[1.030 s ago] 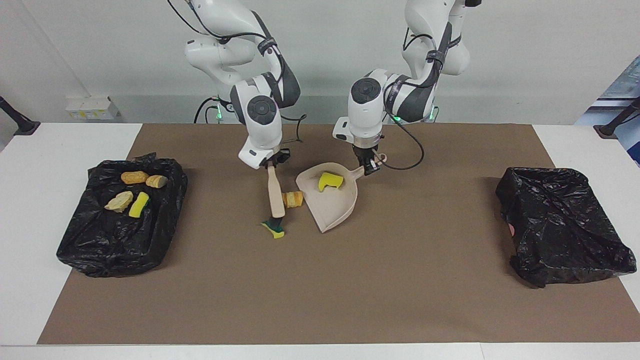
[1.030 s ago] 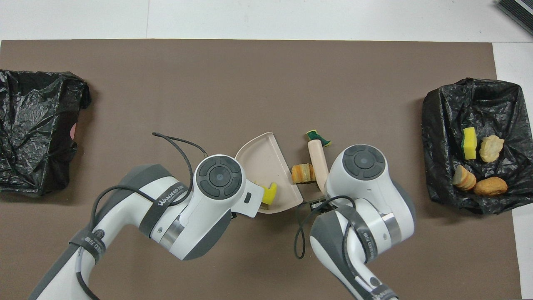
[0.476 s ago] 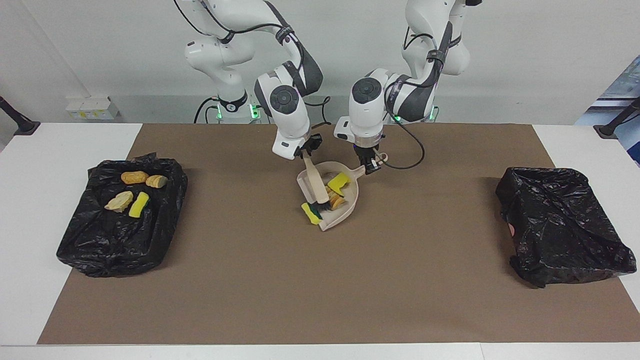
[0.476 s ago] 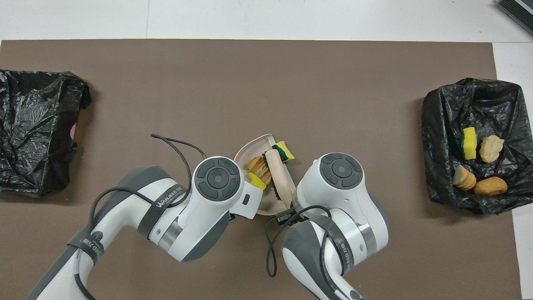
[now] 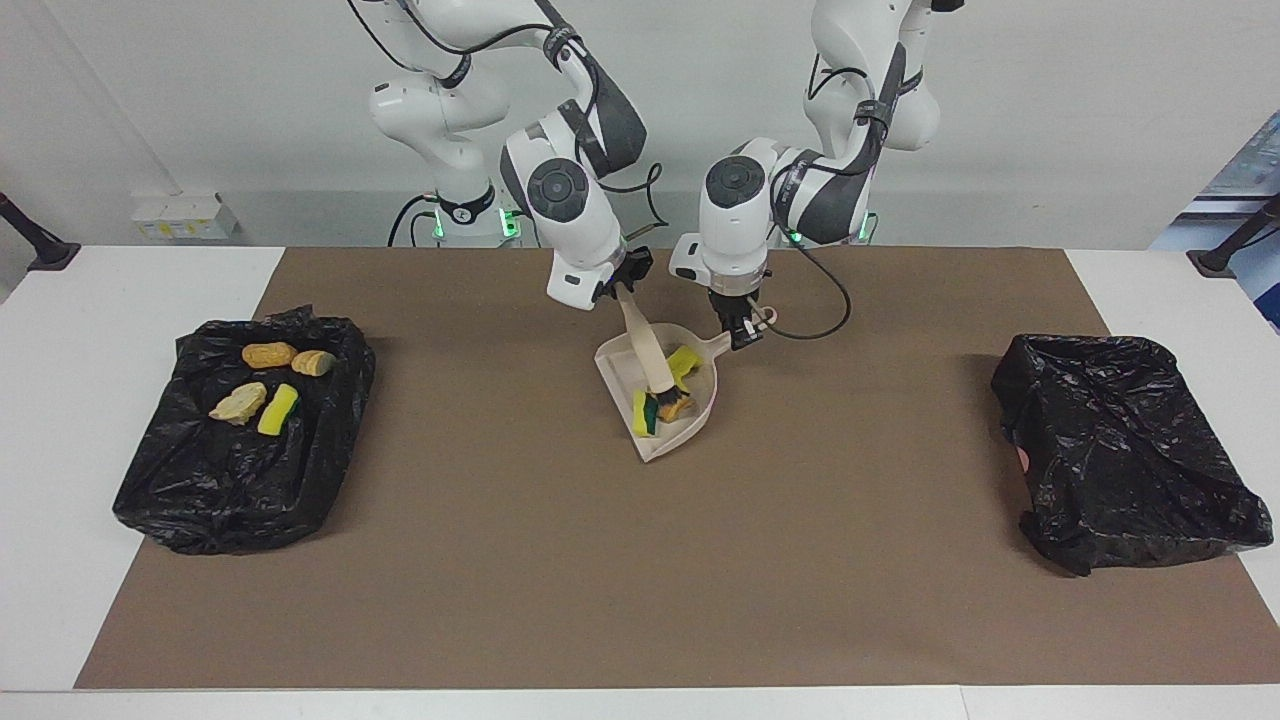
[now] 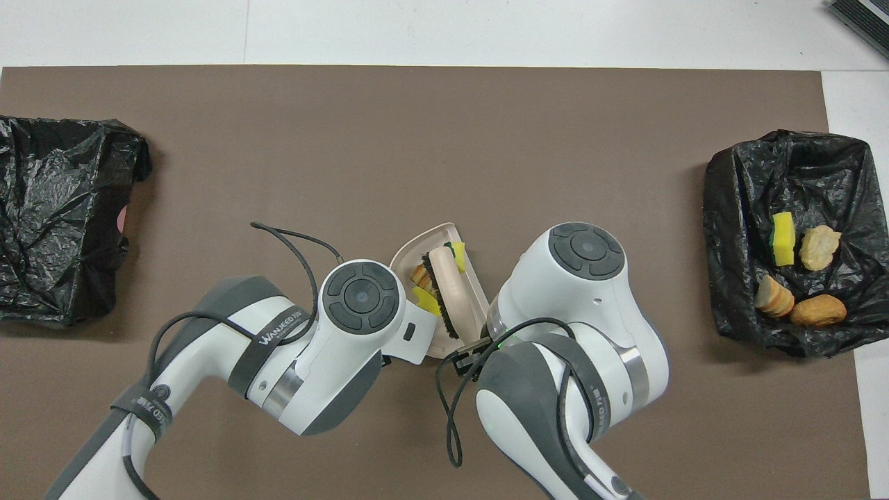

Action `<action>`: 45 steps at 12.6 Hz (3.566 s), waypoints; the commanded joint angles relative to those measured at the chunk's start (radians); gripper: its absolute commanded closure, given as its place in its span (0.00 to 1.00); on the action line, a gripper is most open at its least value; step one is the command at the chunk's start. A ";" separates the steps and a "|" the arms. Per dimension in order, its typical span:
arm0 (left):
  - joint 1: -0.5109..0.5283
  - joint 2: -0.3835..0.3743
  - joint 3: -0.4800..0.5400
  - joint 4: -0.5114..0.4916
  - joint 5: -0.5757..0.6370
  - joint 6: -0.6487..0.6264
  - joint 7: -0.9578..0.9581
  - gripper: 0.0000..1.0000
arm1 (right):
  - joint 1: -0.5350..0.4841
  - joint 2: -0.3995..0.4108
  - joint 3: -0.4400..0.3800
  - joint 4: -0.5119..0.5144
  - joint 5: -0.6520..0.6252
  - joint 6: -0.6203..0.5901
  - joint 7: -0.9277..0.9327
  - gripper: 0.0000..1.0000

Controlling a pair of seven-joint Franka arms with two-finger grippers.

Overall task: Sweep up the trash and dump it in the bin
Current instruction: 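Sweep the remaining bread piece into the dustpan with the right gripper, then tip the dustpan into the bag with the left gripper while the right gripper withdraws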

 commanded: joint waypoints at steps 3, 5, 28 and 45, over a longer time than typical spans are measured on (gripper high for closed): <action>0.004 -0.035 0.002 -0.054 0.016 0.024 0.033 1.00 | -0.062 -0.027 -0.006 0.023 -0.025 -0.118 -0.035 1.00; 0.007 -0.037 0.004 -0.055 0.016 0.024 0.077 1.00 | -0.066 -0.042 0.000 0.014 -0.026 -0.146 -0.052 1.00; 0.246 -0.074 0.002 -0.080 -0.142 0.169 0.574 1.00 | 0.230 -0.365 0.003 -0.351 0.082 -0.092 0.261 1.00; 1.024 0.102 0.006 0.490 -0.122 -0.280 1.349 1.00 | 0.338 0.100 0.001 -0.100 -0.148 0.333 0.626 1.00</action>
